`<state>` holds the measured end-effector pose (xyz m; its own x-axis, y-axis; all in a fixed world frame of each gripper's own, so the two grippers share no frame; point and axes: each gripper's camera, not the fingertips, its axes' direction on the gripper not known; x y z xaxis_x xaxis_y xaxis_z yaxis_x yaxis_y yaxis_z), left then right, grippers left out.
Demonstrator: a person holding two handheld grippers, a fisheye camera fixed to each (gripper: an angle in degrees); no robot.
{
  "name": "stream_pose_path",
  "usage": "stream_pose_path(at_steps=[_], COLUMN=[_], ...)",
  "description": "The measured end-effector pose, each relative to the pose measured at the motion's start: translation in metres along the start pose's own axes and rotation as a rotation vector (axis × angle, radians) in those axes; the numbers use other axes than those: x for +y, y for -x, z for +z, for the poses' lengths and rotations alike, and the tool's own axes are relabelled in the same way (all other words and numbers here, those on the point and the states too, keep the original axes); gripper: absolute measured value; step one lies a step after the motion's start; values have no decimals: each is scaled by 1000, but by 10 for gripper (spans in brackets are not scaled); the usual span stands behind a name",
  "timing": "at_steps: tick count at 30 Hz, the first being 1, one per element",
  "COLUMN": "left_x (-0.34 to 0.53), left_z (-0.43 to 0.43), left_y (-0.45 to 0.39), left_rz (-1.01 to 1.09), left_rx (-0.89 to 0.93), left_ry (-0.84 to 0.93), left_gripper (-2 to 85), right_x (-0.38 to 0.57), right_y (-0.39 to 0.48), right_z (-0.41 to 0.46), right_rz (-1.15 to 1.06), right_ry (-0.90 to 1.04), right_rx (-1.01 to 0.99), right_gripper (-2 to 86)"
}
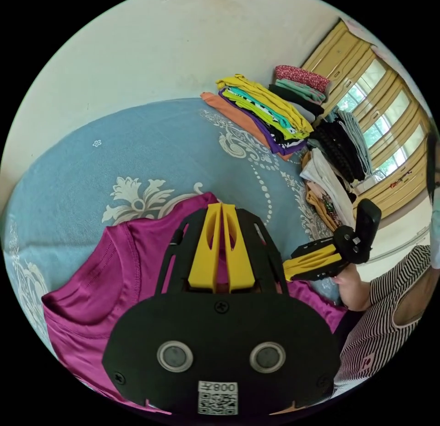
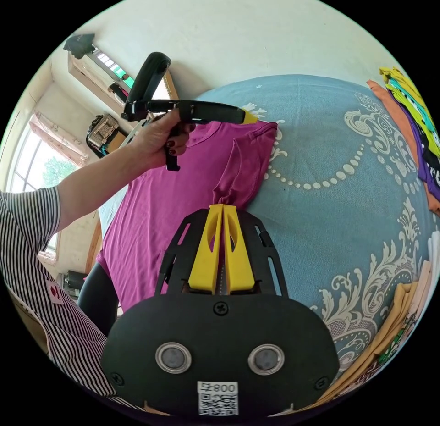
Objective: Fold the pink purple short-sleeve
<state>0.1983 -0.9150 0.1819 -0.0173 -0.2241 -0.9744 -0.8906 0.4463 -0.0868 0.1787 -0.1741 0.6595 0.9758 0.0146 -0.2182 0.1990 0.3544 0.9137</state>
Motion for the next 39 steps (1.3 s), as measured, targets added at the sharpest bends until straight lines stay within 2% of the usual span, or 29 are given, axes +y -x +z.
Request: stream_pose_path(at_steps=[3,8,11,15,21,26,30,32,35,39], left_x=[20,52,78,113,191,326,446,535,646,759], left_z=[43,81,100,121,138,118,104,94,85,91], left_y=[-2,-2,-5,-4,-8,-12,-11,-4,8,27], left_rz=[-6,-15,1,-15,-47,-169,-303,-447,-657,-865], left_rx=[-64,-52,-75,-74,-65,-39,-82,-128,-206,-236], left_ry=[117,96,99,79,1,-173,-221,-263,-347,-457], left_gripper=[1,1,1,1,2,4,10,18,31,50], right_x=[-8,-21,-29,-45,-65,-79,-90,-99,-119,-153], right_y=[10,22,34,46,63,83,99,108,130,170], right_z=[-3,-6,-19,-3,-7,-15,-31,-36,-39,-31], right_rz=[-17,-25,-37,-58,-44,-52,-4,0,-1,-17], right_ry=[6,24,-31,74,34,-10,-99,-128,-108,-55], right_rx=[24,36,60,56,31,39,-15,-56,-12,-14], right_gripper=[0,1,0,1,1,1,1,1,1,2])
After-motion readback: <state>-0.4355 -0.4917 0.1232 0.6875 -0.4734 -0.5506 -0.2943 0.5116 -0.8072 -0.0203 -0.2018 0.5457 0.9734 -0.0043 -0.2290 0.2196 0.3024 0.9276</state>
